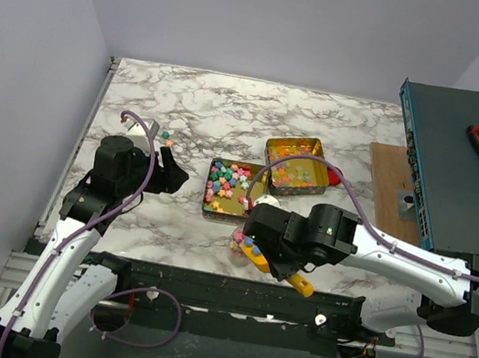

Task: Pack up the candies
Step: Place the fake candies in the packing bottle, then scoop the fake candies from the storage box.

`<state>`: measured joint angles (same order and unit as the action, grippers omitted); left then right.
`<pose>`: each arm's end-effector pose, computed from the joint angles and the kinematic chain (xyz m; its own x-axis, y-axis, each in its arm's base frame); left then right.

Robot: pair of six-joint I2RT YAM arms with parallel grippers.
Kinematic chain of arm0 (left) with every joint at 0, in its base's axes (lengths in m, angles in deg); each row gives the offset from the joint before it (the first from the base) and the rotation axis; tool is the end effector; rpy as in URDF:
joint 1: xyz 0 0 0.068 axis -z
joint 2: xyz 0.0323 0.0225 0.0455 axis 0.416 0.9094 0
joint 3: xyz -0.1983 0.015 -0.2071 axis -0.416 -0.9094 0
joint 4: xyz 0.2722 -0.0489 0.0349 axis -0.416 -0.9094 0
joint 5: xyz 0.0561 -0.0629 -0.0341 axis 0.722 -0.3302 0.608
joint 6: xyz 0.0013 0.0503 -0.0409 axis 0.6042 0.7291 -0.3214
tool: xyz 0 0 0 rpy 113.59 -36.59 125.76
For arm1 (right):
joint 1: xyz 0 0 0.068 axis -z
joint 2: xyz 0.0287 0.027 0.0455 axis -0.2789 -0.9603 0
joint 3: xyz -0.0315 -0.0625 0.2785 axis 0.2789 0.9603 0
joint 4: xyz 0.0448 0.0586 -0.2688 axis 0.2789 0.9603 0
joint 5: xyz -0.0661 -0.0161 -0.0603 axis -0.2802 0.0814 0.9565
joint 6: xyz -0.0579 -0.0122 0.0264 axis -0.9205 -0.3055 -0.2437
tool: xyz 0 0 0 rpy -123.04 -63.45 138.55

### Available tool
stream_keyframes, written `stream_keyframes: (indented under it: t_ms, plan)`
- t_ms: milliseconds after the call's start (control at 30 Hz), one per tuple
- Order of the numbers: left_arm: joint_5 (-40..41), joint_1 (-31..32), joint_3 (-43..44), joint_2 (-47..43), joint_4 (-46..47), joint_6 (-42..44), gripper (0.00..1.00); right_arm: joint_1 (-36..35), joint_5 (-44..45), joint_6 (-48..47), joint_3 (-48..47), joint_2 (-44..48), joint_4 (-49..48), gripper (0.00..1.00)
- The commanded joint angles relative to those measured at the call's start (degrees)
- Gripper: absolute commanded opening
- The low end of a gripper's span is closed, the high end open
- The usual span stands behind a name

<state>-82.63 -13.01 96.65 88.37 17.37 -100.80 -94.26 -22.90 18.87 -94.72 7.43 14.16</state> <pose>0.1705 -0.0496 0.3118 -0.5754 -0.2463 -0.7799 0.2440 0.8584 -0.4512 0.0629 0.2528 0.3511 -0.6750 -0.6686 -0.3120 -0.7010 0.7131 -0.0118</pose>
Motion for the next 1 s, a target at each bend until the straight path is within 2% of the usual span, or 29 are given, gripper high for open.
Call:
stream_keyframes:
  t_ms: [0,533,967]
  plan:
    - [-1.5,-0.3,0.1,-0.6,-1.0,0.0,0.62,-0.3,-2.9,2.6,-2.1,0.1,1.4,0.01]
    - [-2.1,0.6,-0.1,-0.5,-1.0,0.0,0.63,2.2,-6.2,8.4,-2.6,1.8,1.3,0.00]
    - [-2.7,1.2,-0.3,1.0,-0.7,-0.2,0.63,2.6,4.8,2.7,-12.3,-2.0,1.2,0.00]
